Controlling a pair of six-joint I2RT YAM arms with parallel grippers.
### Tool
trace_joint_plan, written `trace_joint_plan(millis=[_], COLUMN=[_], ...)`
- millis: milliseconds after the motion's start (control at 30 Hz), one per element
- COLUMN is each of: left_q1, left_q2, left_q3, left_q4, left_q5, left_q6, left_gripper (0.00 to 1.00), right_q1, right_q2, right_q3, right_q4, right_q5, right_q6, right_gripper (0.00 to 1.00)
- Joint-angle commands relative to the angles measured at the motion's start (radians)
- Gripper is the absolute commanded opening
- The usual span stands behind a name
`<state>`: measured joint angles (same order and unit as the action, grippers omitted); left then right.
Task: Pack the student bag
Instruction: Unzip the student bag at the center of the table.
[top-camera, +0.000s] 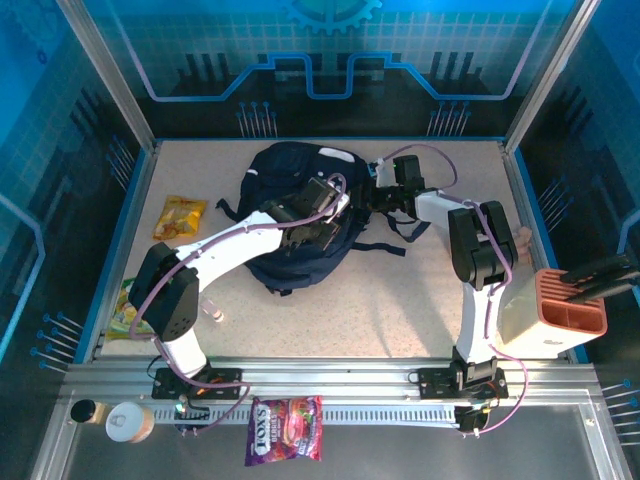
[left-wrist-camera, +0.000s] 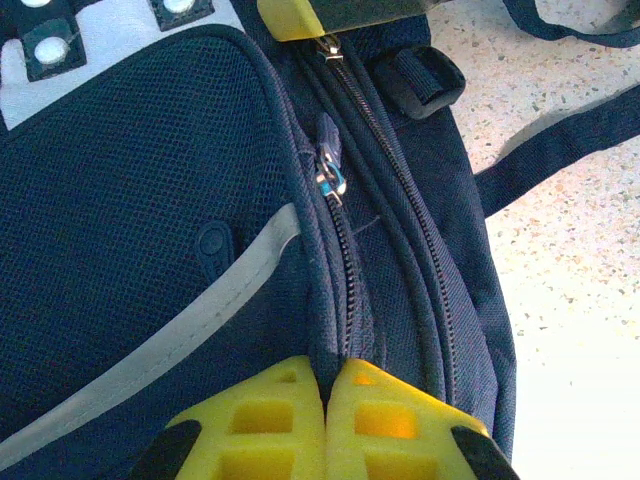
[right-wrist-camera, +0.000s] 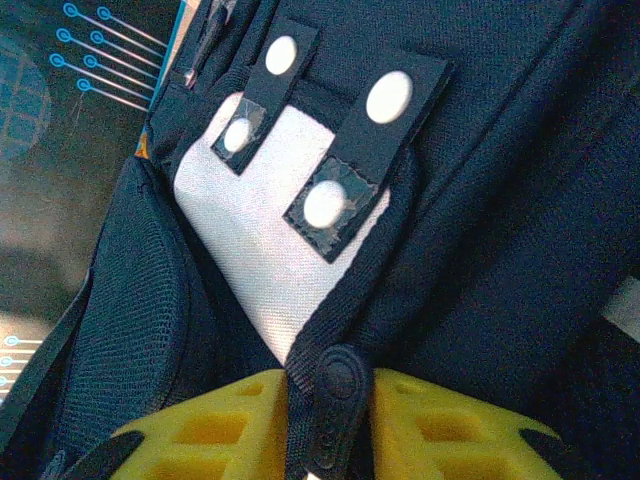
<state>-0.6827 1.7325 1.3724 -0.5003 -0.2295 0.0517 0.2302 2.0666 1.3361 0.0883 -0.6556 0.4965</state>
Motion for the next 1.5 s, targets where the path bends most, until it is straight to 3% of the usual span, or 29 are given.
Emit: trace_joint_plan(millis=[0, 233, 600, 1167, 1467], left_q1=[0.013, 0.021, 0.088, 0.114, 0.137], left_q2=[-0.041, -0.045, -0.003, 0.121, 0.189], left_q3=[0.008, 0.003, 0.051, 0.217, 0.307], left_q4=[0.064, 0.069, 0.016, -0.036, -0.016], left_q5=[0.001, 0.017, 0.166, 0.265, 0.408], left_q6=[-0.030, -0.045, -0.150, -0.257, -0.374], left_gripper=[0.00, 0.00, 0.00, 0.00, 0.00], right_q1=[0.009, 0.010, 0.004, 0.098, 0.132], right_q2=[-0.031, -0.062, -0.234, -0.459, -0.543], right_q3=[-0.005, -0.013, -0.193, -0.421, -0.530], right_q4=[-0.050, -0.056, 0.176, 0.265, 0.362], right_q5=[-0.057, -0.031, -0.076, 0.014, 0.098], right_q6=[-0.017, -0.024, 0.094, 0.057, 0.056], right_gripper=[0.23, 0.10, 0.00, 0.00, 0.01])
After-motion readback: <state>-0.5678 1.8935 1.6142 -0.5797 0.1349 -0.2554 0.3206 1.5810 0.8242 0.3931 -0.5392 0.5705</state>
